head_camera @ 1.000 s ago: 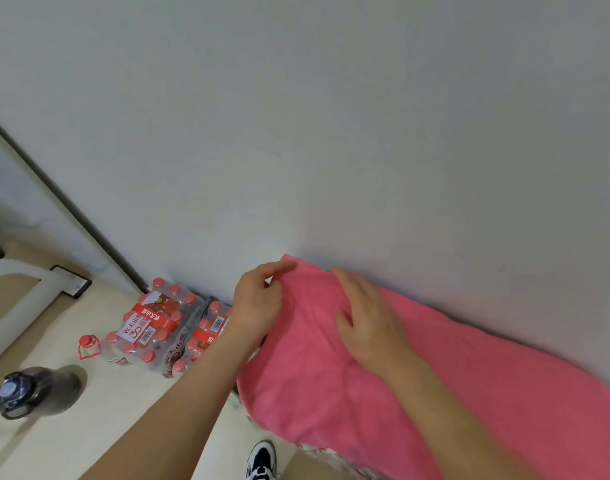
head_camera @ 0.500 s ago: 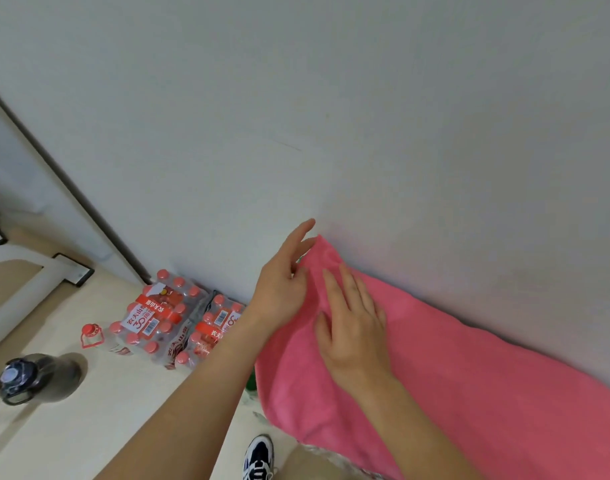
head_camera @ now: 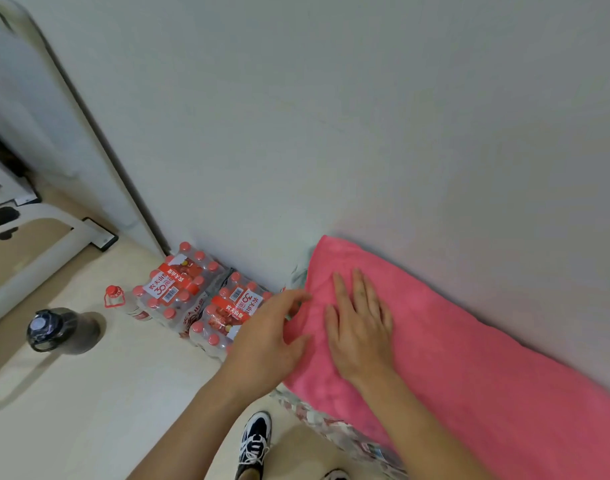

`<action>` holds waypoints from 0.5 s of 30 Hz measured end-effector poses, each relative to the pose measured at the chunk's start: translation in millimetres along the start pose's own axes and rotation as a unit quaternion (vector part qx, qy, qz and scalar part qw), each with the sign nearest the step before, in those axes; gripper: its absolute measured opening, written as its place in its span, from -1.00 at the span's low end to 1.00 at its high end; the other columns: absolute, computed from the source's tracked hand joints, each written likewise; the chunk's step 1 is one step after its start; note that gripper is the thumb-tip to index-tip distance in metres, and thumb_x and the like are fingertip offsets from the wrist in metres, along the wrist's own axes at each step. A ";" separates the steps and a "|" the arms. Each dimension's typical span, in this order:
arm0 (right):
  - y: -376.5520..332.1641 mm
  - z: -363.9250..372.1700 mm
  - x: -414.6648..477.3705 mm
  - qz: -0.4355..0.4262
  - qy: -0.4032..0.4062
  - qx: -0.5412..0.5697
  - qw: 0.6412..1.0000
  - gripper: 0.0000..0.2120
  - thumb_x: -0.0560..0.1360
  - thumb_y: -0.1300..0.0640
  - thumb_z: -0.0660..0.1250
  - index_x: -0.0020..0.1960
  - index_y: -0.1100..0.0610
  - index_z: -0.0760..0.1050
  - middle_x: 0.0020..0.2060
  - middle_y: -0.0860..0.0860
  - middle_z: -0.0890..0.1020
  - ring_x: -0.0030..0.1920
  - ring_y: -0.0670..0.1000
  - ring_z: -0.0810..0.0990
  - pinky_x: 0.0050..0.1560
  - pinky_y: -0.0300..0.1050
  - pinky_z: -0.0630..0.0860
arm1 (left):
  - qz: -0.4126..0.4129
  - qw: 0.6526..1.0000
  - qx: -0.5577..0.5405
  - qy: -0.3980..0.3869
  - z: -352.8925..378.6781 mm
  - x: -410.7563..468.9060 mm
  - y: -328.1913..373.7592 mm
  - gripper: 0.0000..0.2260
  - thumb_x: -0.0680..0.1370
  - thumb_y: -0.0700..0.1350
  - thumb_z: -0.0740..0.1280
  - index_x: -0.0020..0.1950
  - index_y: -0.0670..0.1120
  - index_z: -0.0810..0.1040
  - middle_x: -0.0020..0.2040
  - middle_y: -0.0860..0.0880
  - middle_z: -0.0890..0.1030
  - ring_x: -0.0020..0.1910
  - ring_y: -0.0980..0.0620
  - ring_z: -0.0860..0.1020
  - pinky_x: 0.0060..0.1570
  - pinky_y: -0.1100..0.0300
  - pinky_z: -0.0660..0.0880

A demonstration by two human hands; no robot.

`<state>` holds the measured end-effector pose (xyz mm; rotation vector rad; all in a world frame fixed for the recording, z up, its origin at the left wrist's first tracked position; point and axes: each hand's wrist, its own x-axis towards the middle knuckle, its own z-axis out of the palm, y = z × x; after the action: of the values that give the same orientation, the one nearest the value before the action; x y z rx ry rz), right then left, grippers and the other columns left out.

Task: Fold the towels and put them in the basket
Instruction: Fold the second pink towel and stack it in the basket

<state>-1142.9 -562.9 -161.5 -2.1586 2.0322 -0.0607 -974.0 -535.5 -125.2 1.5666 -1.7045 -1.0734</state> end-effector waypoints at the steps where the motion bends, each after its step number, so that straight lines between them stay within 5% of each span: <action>1: -0.1 -0.6 0.2 0.001 0.002 0.001 1.000 -0.41 0.54 -0.19 -0.23 0.55 -0.12 0.04 0.56 -0.01 0.06 0.55 0.01 0.05 0.45 0.07 0.07 | 0.013 1.000 0.008 -0.017 -0.2 -3.2 2.7 -0.56 0.43 -0.16 0.38 0.23 0.21 0.45 -0.03 0.31 0.47 -0.09 0.29 0.47 -0.13 0.44 0.38; 5: -1.0 -0.5 0.8 0.010 -0.012 0.000 1.000 -0.37 0.51 -0.18 -0.23 0.55 -0.07 0.09 0.56 -0.01 0.09 0.54 0.00 0.06 0.44 0.06 0.09 | 0.036 0.996 0.076 -0.039 -0.7 -5.6 8.7 -0.77 0.54 -0.10 0.27 0.12 0.18 0.57 -0.08 0.28 0.61 -0.13 0.24 0.55 -0.10 0.28 0.49; 10: -1.5 -11.2 0.4 -0.003 -0.039 0.033 0.999 -0.40 0.51 -0.22 -0.27 0.55 -0.18 -0.06 0.57 -0.04 -0.05 0.55 -0.03 -0.08 0.48 0.06 -0.02 | 0.049 0.967 0.242 0.059 -15.3 -9.0 -5.7 -0.64 0.52 0.09 0.02 0.10 0.18 0.57 -0.12 0.13 0.63 -0.17 0.07 0.61 -0.32 0.11 0.54; 15: 12.9 -33.7 -11.1 0.006 -0.068 0.089 0.994 -0.47 0.60 -0.08 0.05 0.54 -0.16 0.01 0.57 -0.05 0.02 0.55 -0.05 -0.05 0.48 0.05 -0.03 | -0.026 0.962 0.264 0.071 -20.7 11.5 3.6 -0.81 0.53 -0.03 0.24 0.09 0.14 0.57 -0.06 0.11 0.61 -0.07 0.05 0.59 -0.22 0.18 0.44</action>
<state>-1161.5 -555.8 -129.3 -1.9861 1.8884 -0.0871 -960.0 -550.5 -112.8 1.9621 -1.9572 -0.5253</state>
